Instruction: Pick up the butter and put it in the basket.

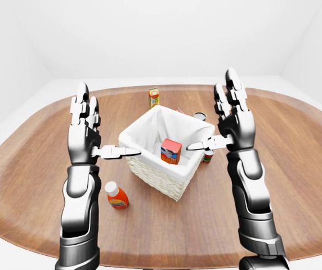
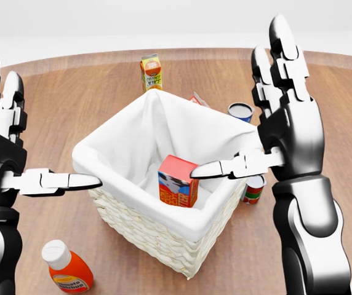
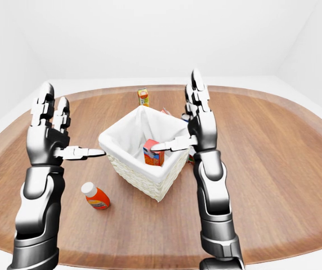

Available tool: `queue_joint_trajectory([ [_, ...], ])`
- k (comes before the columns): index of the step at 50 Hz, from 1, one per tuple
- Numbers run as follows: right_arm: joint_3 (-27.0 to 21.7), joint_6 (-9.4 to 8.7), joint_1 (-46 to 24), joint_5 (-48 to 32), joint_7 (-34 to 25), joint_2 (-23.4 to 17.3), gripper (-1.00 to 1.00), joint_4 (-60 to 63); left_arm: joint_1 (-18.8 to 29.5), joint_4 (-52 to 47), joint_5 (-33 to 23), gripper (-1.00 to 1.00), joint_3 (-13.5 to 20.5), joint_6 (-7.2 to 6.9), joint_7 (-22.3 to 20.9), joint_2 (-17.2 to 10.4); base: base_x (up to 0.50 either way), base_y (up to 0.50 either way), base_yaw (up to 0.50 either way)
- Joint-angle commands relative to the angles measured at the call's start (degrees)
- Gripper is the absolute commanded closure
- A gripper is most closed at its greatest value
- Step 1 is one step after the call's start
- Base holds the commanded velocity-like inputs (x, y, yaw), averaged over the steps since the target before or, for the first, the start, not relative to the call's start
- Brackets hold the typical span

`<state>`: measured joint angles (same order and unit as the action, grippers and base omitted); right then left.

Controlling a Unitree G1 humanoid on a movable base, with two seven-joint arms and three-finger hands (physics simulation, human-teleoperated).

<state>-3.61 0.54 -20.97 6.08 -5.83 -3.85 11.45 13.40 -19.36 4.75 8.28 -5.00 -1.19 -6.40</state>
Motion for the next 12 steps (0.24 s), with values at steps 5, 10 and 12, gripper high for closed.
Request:
queue_joint_trajectory([
  [5, 0.24, 1.65, 8.27, 1.44, 2.56, 1.35, -1.0, 8.5, -0.42, -2.28, 0.03, -1.0, -0.09, 0.0, 0.22, 0.23, 0.0, 0.0, 0.0],
  [10, 0.58, 3.36, 9.96, 0.94, 2.79, 1.7, -1.0, 9.0, -1.09, -3.28, -0.41, -1.0, -0.78, 0.0, 0.34, 0.69, 0.0, 0.0, 0.0],
  [12, 0.5, 3.72, 10.39, 0.86, 2.83, 1.71, -1.0, 8.98, -1.15, -3.5, -0.56, -1.0, -0.91, 0.0, 0.26, 0.79, 0.0, 0.0, 0.0],
])
